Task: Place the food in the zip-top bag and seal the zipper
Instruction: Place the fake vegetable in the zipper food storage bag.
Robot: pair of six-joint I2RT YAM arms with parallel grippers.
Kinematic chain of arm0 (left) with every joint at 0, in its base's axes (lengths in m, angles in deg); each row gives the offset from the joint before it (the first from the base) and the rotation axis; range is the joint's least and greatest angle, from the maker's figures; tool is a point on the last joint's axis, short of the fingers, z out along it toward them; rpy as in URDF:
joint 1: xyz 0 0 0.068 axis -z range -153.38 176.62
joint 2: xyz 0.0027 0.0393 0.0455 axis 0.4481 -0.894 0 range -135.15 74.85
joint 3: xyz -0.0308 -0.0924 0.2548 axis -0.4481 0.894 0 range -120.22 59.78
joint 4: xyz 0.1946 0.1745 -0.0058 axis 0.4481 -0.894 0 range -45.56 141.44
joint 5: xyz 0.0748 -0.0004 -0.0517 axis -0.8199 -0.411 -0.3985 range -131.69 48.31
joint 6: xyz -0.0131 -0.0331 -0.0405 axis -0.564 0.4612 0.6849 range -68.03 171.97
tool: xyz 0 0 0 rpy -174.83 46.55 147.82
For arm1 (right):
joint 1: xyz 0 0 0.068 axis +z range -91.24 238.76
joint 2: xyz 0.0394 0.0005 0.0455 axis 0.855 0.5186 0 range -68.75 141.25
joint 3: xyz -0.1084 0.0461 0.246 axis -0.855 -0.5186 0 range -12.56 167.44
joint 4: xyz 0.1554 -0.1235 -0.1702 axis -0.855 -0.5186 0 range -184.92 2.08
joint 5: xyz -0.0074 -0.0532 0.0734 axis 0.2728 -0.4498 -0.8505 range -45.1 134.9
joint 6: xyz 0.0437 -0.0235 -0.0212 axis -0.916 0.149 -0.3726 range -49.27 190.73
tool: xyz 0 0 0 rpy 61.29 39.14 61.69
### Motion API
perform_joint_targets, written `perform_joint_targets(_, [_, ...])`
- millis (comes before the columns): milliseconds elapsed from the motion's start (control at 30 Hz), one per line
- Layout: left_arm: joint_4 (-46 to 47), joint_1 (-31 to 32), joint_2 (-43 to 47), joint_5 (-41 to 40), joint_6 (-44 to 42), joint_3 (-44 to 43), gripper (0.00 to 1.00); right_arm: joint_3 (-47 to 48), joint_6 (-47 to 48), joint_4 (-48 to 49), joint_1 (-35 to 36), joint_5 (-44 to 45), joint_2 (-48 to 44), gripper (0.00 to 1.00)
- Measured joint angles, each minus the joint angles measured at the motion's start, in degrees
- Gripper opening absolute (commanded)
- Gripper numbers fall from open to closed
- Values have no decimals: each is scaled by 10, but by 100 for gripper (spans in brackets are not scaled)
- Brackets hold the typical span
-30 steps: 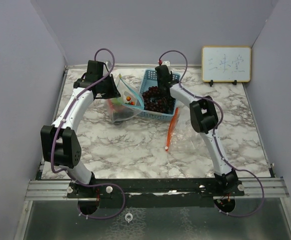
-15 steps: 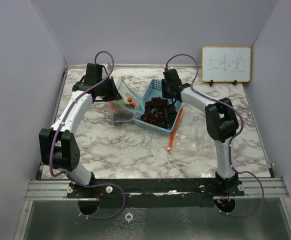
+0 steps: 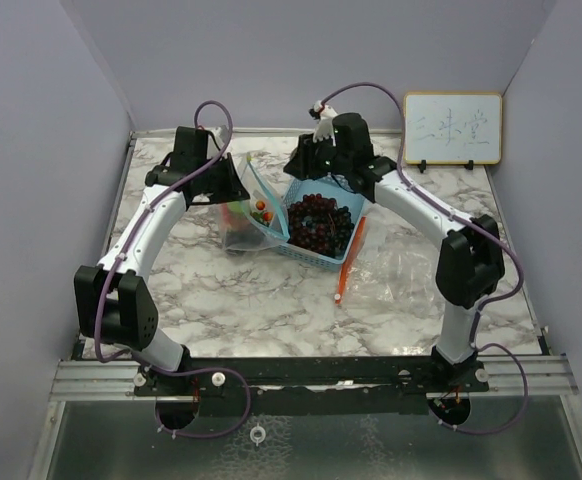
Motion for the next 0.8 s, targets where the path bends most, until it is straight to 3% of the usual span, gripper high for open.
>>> perform_joint_targets(367, [-5, 0, 0, 0, -1, -18, 0, -42, -24, 33, 107, -115, -19, 36])
perform_joint_targets(433, [-5, 0, 0, 0, 0, -18, 0, -42, -24, 32, 112, -116, -18, 41])
perform_joint_targets(667, [-5, 0, 0, 0, -1, -18, 0, -12, -26, -8, 114, -66, 23, 79])
perform_joint_targets(800, [-5, 0, 1, 0, 0, -18, 0, 10, -19, -37, 114, -49, 50, 83])
